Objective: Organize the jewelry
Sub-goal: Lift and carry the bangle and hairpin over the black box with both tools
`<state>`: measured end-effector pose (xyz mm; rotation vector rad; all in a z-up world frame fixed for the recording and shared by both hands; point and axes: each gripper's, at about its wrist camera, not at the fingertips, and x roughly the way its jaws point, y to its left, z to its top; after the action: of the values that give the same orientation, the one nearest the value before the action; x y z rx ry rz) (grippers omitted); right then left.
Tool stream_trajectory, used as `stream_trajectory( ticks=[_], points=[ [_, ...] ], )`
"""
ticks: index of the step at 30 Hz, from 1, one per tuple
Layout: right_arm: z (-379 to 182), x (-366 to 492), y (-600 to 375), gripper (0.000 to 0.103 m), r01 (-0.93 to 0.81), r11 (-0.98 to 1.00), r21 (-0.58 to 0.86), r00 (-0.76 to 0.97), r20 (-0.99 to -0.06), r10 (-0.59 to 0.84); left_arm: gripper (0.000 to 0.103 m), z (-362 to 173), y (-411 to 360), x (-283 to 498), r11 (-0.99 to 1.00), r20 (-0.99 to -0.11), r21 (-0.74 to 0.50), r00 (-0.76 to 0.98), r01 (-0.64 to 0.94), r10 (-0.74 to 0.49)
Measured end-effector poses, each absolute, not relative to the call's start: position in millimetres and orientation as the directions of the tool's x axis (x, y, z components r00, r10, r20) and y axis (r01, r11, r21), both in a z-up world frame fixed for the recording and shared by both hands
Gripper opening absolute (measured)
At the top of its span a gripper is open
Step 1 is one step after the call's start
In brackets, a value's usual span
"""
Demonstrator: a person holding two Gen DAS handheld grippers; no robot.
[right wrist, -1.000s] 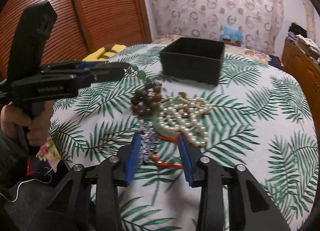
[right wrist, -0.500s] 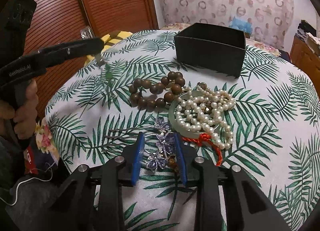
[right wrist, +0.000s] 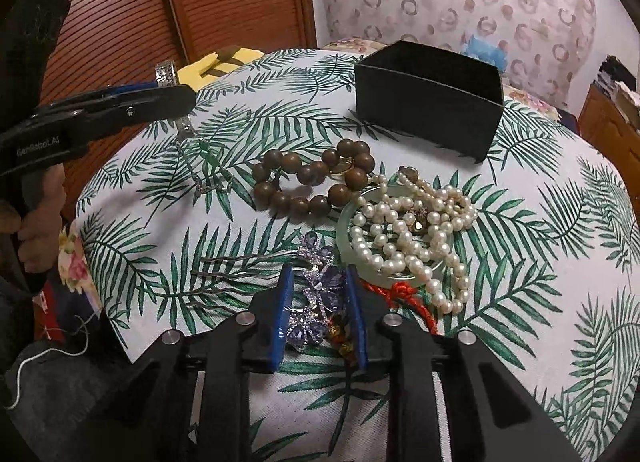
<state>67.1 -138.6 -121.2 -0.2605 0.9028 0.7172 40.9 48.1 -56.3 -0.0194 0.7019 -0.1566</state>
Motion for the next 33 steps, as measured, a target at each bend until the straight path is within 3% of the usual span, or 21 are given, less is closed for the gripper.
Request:
stream_trajectory(
  ticks=[33],
  points=[
    [-77.7, 77.8, -139.0, 0.025, -0.679, 0.734, 0.010, 0.492, -0.735, 0.466, 0.057, -47.8, 41.8, 50.1, 0.987, -0.626, -0.071, 0.764, 0.146, -0.158]
  ],
)
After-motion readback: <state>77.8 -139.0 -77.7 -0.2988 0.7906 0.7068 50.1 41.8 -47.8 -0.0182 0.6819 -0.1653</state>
